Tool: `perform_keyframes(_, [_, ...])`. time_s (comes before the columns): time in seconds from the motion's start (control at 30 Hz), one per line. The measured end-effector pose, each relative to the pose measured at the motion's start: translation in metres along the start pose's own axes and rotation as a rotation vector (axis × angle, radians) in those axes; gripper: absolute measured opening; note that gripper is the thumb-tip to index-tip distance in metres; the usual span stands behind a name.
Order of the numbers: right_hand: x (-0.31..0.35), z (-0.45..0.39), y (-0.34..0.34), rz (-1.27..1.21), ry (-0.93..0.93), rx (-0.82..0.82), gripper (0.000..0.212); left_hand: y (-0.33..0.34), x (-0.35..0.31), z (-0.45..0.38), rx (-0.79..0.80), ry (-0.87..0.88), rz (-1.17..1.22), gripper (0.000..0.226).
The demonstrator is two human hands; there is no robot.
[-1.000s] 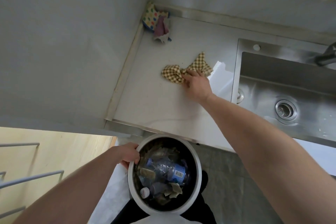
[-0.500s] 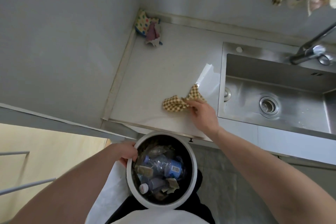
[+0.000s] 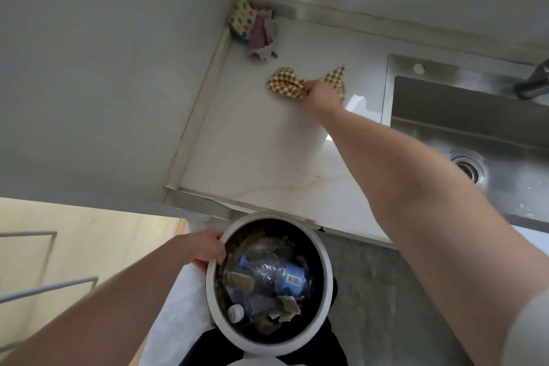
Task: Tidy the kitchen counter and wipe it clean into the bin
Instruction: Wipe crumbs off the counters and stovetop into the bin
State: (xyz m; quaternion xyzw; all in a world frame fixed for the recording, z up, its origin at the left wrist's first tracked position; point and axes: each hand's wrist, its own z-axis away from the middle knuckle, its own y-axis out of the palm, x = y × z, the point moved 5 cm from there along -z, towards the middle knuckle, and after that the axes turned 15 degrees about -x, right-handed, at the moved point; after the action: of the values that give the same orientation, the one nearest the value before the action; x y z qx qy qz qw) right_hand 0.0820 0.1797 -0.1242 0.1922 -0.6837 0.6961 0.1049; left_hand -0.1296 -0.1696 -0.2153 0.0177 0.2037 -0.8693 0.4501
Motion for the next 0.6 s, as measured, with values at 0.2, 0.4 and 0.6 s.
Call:
perform_keyframes(0.2, [0.028, 0.026, 0.029, 0.045, -0.178, 0.085, 0.039, -0.001, 0.002, 0.0, -0.007, -0.009, 0.027, 0.053])
perform_keyframes(0.4, [0.033, 0.13, 0.018, -0.076, -0.27, 0.106, 0.033, -0.003, -0.005, 0.017, -0.029, 0.019, -0.005, 0.05])
perform_keyframes(0.6, [0.017, 0.201, 0.004, -0.084, -0.274, 0.089, 0.032, -0.002, -0.011, 0.033, -0.052, 0.026, -0.015, 0.051])
